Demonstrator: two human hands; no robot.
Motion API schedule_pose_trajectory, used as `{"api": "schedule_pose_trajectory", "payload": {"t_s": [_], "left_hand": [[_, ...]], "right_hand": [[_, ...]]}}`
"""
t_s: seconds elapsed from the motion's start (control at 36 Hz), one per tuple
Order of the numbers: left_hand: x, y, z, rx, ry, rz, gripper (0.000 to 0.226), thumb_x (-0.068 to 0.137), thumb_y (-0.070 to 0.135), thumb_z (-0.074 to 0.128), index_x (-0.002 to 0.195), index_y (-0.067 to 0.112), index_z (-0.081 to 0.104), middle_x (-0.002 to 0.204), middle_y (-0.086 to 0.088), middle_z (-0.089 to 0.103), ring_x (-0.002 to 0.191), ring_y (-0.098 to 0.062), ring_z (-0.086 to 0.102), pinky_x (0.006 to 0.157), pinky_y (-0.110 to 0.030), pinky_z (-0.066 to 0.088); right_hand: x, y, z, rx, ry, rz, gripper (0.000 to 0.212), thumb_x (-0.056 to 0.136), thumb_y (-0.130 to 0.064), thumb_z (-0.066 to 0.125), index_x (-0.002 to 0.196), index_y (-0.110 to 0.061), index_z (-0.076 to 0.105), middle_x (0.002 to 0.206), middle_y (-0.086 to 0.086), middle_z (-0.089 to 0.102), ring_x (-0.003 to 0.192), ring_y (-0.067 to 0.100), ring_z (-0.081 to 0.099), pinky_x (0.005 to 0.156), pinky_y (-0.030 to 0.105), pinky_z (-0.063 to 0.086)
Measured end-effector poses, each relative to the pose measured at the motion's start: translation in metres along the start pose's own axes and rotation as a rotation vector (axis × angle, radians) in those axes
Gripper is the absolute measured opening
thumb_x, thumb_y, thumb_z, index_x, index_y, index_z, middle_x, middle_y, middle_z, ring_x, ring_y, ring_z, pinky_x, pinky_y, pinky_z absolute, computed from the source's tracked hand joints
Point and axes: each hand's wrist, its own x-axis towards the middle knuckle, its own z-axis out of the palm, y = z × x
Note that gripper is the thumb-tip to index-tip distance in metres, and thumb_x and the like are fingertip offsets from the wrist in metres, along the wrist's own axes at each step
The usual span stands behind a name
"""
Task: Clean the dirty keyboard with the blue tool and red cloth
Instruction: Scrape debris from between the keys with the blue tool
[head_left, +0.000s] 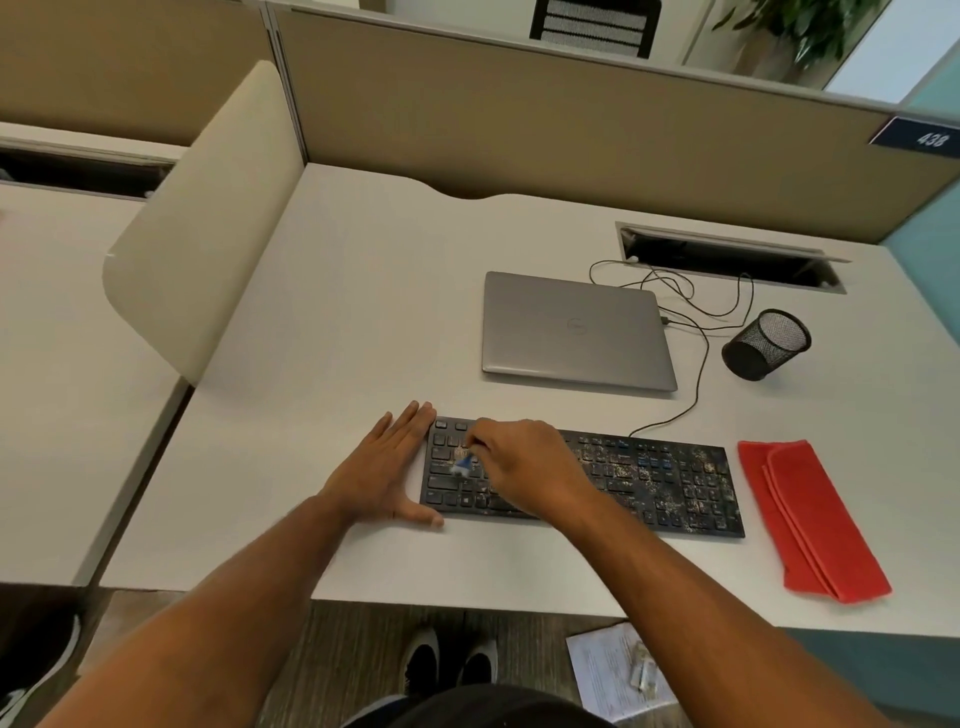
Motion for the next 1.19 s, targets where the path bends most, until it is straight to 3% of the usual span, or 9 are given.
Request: {"api": "schedule_pose_trajectory", "payload": {"t_s": [0.11, 0.31, 0.42, 0.64, 0.86, 1.0, 1.19], "left_hand": [[0.0, -0.001, 0.0, 0.023, -0.015, 0.003, 0.149, 0.063, 0.1, 0.058, 0.162, 0.021, -0.021, 0.171, 0.006, -0.018, 0.155, -0.007, -0.024, 0.129, -0.039, -0.009], [-0.001, -0.001, 0.0, 0.017, -0.005, 0.007, 0.149, 0.063, 0.1, 0.058, 0.161, 0.021, -0.022, 0.172, 0.004, -0.015, 0.155, -0.008, -0.023, 0.129, -0.04, -0.008], [0.0, -0.002, 0.001, 0.01, -0.001, 0.001, 0.149, 0.063, 0.099, 0.059, 0.162, 0.021, -0.02, 0.173, 0.004, -0.013, 0.155, -0.007, -0.022, 0.13, -0.04, -0.006], [0.0, -0.001, 0.001, 0.034, -0.013, 0.003, 0.147, 0.063, 0.1, 0.057, 0.162, 0.023, -0.02, 0.171, 0.006, -0.017, 0.154, -0.007, -0.025, 0.129, -0.039, -0.009], [0.0, -0.002, 0.001, 0.012, -0.005, 0.003, 0.15, 0.062, 0.1, 0.058, 0.162, 0.02, -0.019, 0.173, 0.003, -0.013, 0.155, -0.008, -0.022, 0.13, -0.041, -0.006], [0.0, -0.002, 0.0, 0.004, -0.003, 0.003, 0.149, 0.062, 0.1, 0.058, 0.162, 0.021, -0.019, 0.172, 0.004, -0.013, 0.155, -0.007, -0.023, 0.13, -0.041, -0.006], [0.0, -0.001, 0.0, 0.022, -0.008, 0.006, 0.149, 0.062, 0.101, 0.056, 0.162, 0.02, -0.019, 0.173, 0.004, -0.014, 0.155, -0.008, -0.022, 0.13, -0.041, -0.005]], "right_hand": [[0.008, -0.022, 0.01, 0.076, -0.015, -0.032, 0.015, 0.102, -0.029, 0.051, 0.107, -0.023, 0.064, 0.086, 0.0, 0.071, 0.071, 0.02, 0.064, 0.065, 0.037, 0.056], [0.002, -0.013, 0.012, -0.063, -0.085, -0.077, 0.009, 0.096, -0.018, 0.063, 0.104, -0.019, 0.06, 0.084, 0.001, 0.07, 0.065, 0.018, 0.059, 0.059, 0.032, 0.051], [0.002, 0.006, 0.004, -0.112, -0.077, -0.02, 0.005, 0.098, -0.02, 0.056, 0.093, -0.02, 0.058, 0.074, 0.0, 0.066, 0.064, 0.021, 0.06, 0.06, 0.035, 0.054], [0.02, -0.021, 0.009, 0.181, 0.022, 0.033, 0.018, 0.103, -0.032, 0.051, 0.114, -0.029, 0.065, 0.09, -0.003, 0.073, 0.072, 0.015, 0.064, 0.067, 0.033, 0.055], [0.018, -0.019, 0.002, -0.108, -0.078, -0.044, 0.015, 0.095, -0.014, 0.06, 0.109, -0.017, 0.062, 0.088, 0.005, 0.072, 0.064, 0.019, 0.051, 0.061, 0.03, 0.039], [0.015, 0.0, -0.01, -0.176, -0.143, -0.021, 0.014, 0.096, -0.016, 0.061, 0.109, -0.016, 0.062, 0.087, 0.006, 0.07, 0.068, 0.019, 0.057, 0.069, 0.036, 0.055], [0.02, -0.02, -0.006, -0.041, -0.044, -0.043, 0.015, 0.102, -0.021, 0.052, 0.113, -0.021, 0.062, 0.082, 0.004, 0.07, 0.065, 0.02, 0.058, 0.061, 0.034, 0.052]]}}
